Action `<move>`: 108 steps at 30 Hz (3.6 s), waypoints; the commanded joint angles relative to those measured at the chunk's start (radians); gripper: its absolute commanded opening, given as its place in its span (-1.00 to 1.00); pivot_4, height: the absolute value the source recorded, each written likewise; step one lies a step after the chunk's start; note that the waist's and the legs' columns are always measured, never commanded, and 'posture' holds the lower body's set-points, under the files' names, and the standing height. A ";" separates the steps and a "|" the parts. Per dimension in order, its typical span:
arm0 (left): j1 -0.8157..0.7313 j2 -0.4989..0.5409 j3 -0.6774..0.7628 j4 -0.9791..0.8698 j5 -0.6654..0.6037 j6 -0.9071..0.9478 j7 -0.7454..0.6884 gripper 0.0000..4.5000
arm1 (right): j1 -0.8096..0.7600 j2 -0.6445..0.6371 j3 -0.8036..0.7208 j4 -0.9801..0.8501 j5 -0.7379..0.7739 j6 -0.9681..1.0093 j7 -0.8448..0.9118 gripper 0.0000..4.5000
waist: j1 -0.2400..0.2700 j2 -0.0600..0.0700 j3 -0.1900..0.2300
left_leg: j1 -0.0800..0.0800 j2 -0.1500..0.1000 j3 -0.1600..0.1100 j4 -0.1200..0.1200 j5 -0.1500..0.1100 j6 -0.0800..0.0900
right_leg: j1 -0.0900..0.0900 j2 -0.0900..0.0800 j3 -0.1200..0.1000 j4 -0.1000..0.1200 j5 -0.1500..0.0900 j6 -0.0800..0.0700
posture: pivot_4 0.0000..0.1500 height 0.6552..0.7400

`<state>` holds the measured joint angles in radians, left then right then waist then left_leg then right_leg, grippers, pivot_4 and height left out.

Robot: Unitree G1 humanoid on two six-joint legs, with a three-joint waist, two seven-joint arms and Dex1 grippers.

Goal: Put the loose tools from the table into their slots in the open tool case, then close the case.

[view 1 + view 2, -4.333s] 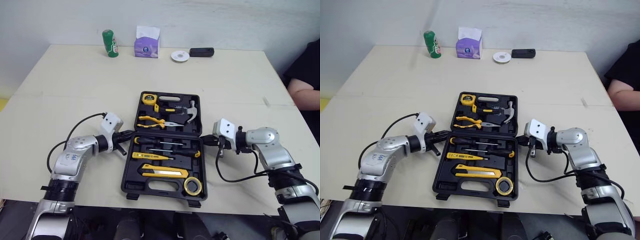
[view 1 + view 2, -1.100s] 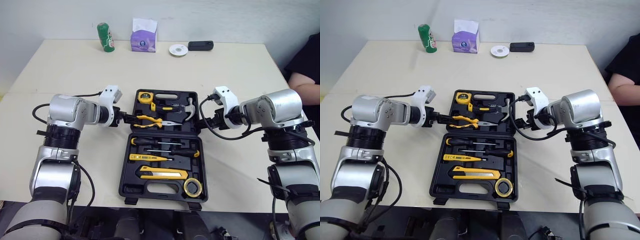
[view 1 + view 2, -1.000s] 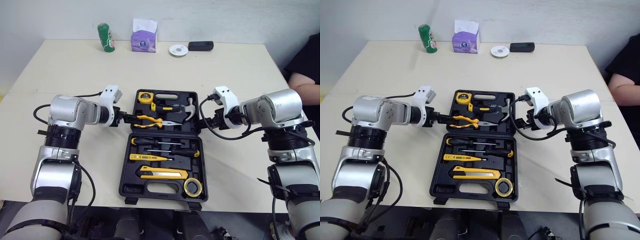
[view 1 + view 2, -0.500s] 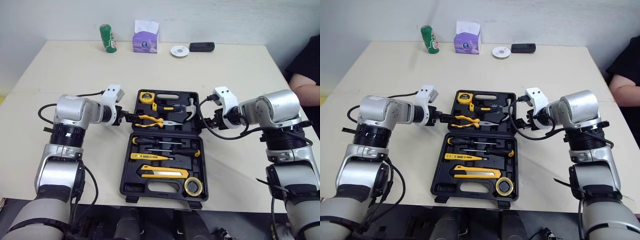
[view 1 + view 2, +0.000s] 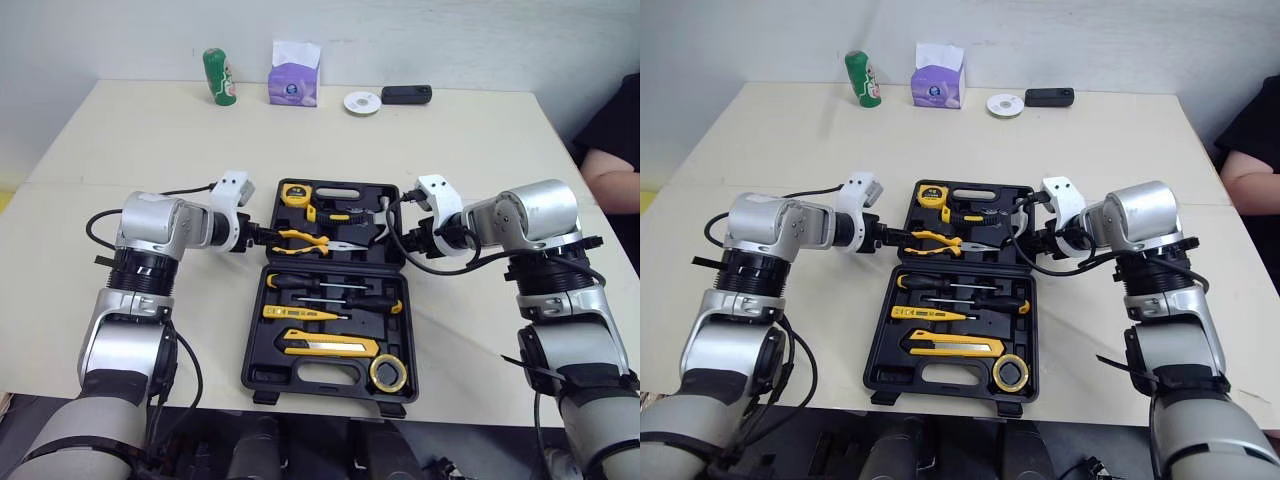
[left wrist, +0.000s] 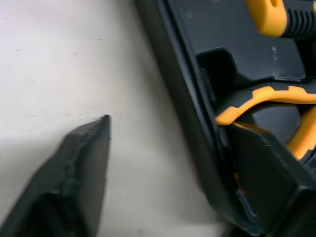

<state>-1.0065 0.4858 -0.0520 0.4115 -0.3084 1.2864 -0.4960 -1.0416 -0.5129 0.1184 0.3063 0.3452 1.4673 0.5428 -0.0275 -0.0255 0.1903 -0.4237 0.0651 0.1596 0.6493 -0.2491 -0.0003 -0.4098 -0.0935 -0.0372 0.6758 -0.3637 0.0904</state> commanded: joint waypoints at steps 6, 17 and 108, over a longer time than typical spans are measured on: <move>-0.014 -0.006 0.004 0.021 0.010 0.012 -0.008 -0.82 | -0.004 0.015 -0.048 0.003 -0.007 0.045 -0.047 -1.00 | -0.002 -0.002 -0.001 | 0.002 0.000 0.000 0.000 0.000 0.000 | 0.001 0.000 0.000 0.001 0.000 0.000 | 1.00 1.00; -0.023 -0.044 0.100 -0.013 0.002 -0.110 0.050 -0.87 | 0.024 0.098 -0.176 -0.046 -0.023 -0.102 -0.145 -1.00 | -0.004 -0.003 -0.002 | 0.002 0.001 0.000 0.001 0.001 0.000 | 0.001 -0.001 0.000 0.003 0.000 0.000 | 1.00 1.00; 0.657 0.149 0.167 -0.081 0.058 -1.252 -0.345 -0.98 | 0.837 -0.163 0.100 -0.414 -0.162 -1.449 0.349 -1.00 | -0.001 -0.005 -0.001 | 0.021 0.003 -0.012 -0.003 -0.007 0.001 | 0.033 -0.004 -0.012 -0.017 0.001 0.001 | 1.00 1.00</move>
<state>-0.3336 0.6374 0.1271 0.3427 -0.2550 0.0541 -0.8228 -0.1941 -0.6871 0.2289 -0.0931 0.1901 0.0204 0.8886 -0.0283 -0.0302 0.1890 -0.4031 0.0677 0.1477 0.6466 -0.2563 0.0012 -0.3770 -0.0973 -0.0496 0.6590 -0.3628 0.0916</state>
